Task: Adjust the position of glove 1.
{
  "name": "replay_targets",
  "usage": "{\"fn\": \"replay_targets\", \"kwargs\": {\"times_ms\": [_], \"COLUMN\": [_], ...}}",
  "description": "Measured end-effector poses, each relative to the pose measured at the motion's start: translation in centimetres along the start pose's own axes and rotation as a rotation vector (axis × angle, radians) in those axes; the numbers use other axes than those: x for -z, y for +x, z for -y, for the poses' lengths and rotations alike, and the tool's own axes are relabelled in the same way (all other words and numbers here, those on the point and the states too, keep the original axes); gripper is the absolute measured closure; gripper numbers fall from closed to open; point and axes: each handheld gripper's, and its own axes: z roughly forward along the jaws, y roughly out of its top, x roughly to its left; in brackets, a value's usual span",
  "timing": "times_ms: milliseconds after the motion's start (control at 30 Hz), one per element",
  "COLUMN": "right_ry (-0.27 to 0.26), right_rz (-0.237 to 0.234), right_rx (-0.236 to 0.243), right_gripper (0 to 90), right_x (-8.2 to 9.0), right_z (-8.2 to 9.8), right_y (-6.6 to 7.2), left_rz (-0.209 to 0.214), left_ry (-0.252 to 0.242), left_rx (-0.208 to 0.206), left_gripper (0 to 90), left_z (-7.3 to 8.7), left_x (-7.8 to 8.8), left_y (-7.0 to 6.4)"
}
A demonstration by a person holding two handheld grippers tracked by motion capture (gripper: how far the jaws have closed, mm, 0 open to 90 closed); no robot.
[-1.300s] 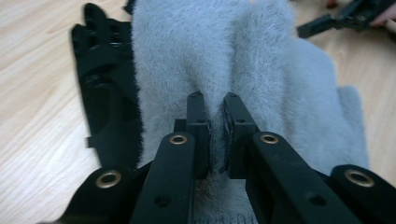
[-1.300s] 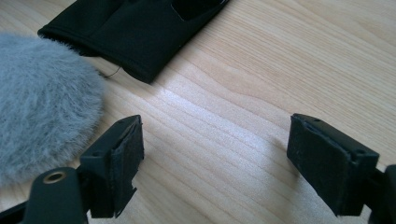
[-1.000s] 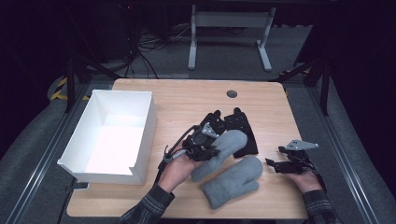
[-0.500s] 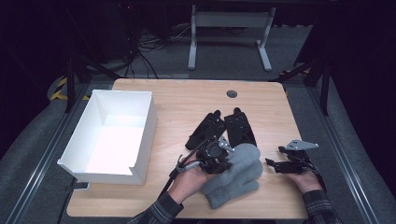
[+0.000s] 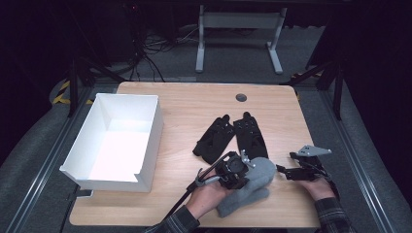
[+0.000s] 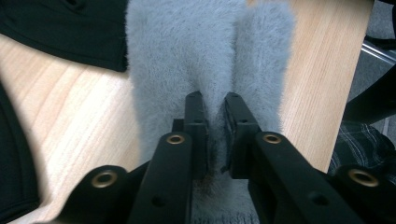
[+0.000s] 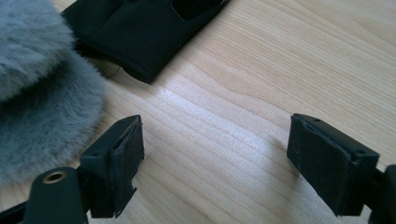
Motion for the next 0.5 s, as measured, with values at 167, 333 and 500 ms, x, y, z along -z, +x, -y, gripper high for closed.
{"fn": "replay_targets", "kwargs": {"times_ms": [167,333,500], "right_ry": [0.000,0.000,0.000], "right_rz": [0.000,0.000,0.000], "right_rx": [0.000,0.000,0.001], "right_gripper": [19.2,19.0,19.0], "right_x": [0.0,0.0,0.0], "right_z": [0.0,0.0,0.0], "right_y": [0.0,0.0,0.0], "left_rz": [0.006,-0.005,0.003], "left_ry": [-0.047,-0.089,-0.107], "left_rx": [-0.014,-0.003,0.034], "left_gripper": [56.8,46.1,43.4], "left_z": [0.2,0.8,1.7], "left_x": [0.5,2.0,2.7], "left_y": [0.1,1.0,2.7]}}
